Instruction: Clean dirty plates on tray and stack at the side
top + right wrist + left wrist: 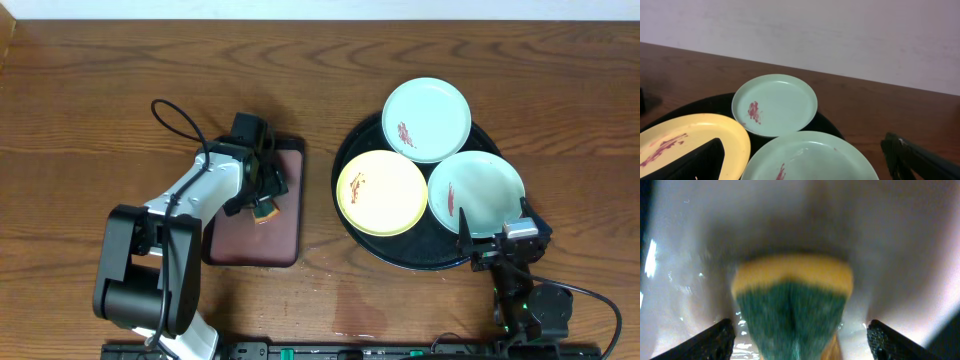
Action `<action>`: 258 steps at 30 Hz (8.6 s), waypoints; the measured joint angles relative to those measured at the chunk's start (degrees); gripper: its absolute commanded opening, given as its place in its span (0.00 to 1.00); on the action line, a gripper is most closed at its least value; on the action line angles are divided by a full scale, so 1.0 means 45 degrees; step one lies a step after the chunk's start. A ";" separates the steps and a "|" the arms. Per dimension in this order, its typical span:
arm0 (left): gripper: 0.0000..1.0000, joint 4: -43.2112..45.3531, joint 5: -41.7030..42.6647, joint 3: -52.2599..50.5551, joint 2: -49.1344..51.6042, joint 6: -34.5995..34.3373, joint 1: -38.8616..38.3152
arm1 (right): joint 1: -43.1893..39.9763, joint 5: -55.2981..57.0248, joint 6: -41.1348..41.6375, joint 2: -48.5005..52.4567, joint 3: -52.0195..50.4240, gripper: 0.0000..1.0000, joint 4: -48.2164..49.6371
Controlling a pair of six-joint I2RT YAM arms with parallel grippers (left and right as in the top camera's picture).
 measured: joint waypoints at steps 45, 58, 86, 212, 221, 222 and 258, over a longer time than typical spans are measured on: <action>0.45 0.0651 -0.0573 -0.0005 -0.0063 -0.0005 0.0000 | 0.0000 0.0000 0.0000 0.0000 0.0000 0.99 0.0000; 0.19 0.0058 -0.0568 -0.0058 -0.0874 0.0005 0.0000 | 0.0000 0.0000 0.0000 0.0000 0.0000 0.99 0.0000; 0.08 0.2137 -0.1438 -0.2030 -0.4935 -0.0097 0.0000 | 0.0000 0.0000 0.0000 0.0000 0.0000 0.99 0.0000; 0.07 0.5833 0.1948 -0.3317 -1.5067 0.6878 0.0010 | 0.0000 0.0010 -0.0039 0.0005 0.0000 0.99 0.0000; 0.07 0.6363 0.0083 -0.5275 -0.9340 0.6878 0.0005 | 0.0000 0.0005 -0.0039 0.0010 0.0000 0.99 0.0000; 0.07 0.6256 0.0024 -0.5299 -0.8573 0.6883 0.0005 | 0.0000 0.0010 -0.0039 0.0015 0.0000 0.99 0.0000; 0.07 0.5498 -0.1083 -0.4847 -0.7553 0.2181 0.0000 | 0.0000 0.0034 -0.0039 0.0024 0.0000 0.99 0.0000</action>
